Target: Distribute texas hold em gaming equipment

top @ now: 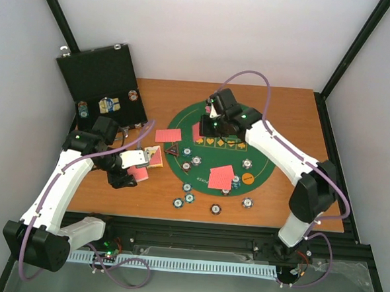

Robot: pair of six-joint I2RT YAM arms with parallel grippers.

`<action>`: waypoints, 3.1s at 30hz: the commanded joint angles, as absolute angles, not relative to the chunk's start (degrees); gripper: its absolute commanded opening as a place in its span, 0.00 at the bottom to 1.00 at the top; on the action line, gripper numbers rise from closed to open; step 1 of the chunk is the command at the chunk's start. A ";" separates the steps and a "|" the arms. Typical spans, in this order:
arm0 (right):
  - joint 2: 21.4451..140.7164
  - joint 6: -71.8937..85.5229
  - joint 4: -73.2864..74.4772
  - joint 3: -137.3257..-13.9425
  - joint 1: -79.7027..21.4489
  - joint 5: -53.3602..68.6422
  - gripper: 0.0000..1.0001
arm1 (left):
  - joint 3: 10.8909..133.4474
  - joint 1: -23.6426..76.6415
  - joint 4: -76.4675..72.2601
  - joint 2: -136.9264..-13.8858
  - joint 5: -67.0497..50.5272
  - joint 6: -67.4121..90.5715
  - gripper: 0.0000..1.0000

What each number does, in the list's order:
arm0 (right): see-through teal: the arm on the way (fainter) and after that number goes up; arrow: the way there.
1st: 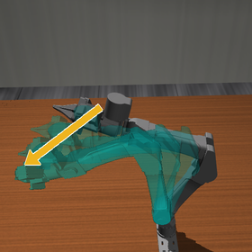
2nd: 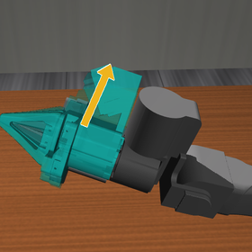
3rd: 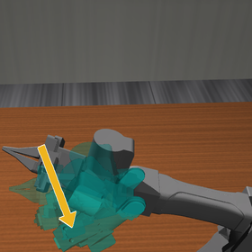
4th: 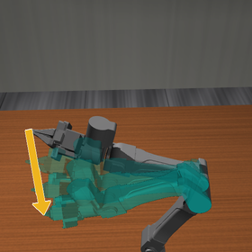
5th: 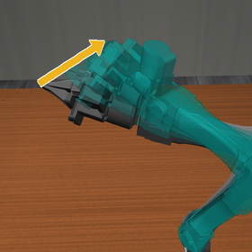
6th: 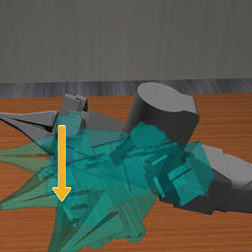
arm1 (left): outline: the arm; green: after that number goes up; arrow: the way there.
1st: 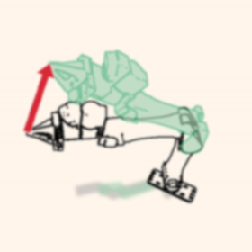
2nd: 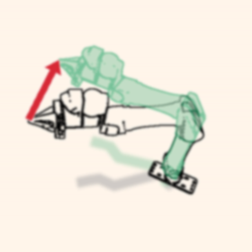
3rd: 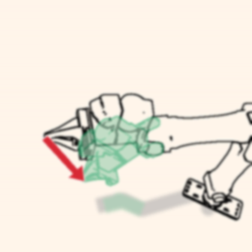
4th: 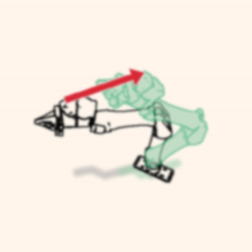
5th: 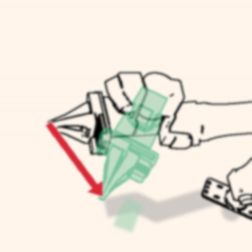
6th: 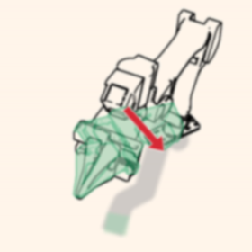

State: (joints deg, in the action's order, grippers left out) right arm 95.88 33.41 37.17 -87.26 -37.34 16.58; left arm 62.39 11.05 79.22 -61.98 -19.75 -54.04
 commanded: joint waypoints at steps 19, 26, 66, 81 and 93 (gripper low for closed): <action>114.82 -23.68 19.78 -84.86 -45.60 -45.78 0.03 | 64.14 11.31 81.20 -61.62 -21.13 -55.20 0.28; 119.79 -29.98 15.11 -86.87 -45.85 -39.69 0.03 | 64.10 11.25 80.86 -61.85 -21.18 -55.45 0.27; 105.75 14.87 26.86 -82.13 -38.40 -13.01 0.68 | 64.42 11.28 81.74 -60.12 -20.52 -56.19 0.27; 116.12 30.38 26.17 -82.20 -27.29 11.83 0.07 | 64.67 11.28 81.23 -60.80 -21.43 -55.91 0.27; 125.12 28.44 29.34 -88.82 -24.43 12.44 0.06 | 64.42 11.26 81.03 -60.98 -20.81 -56.79 0.28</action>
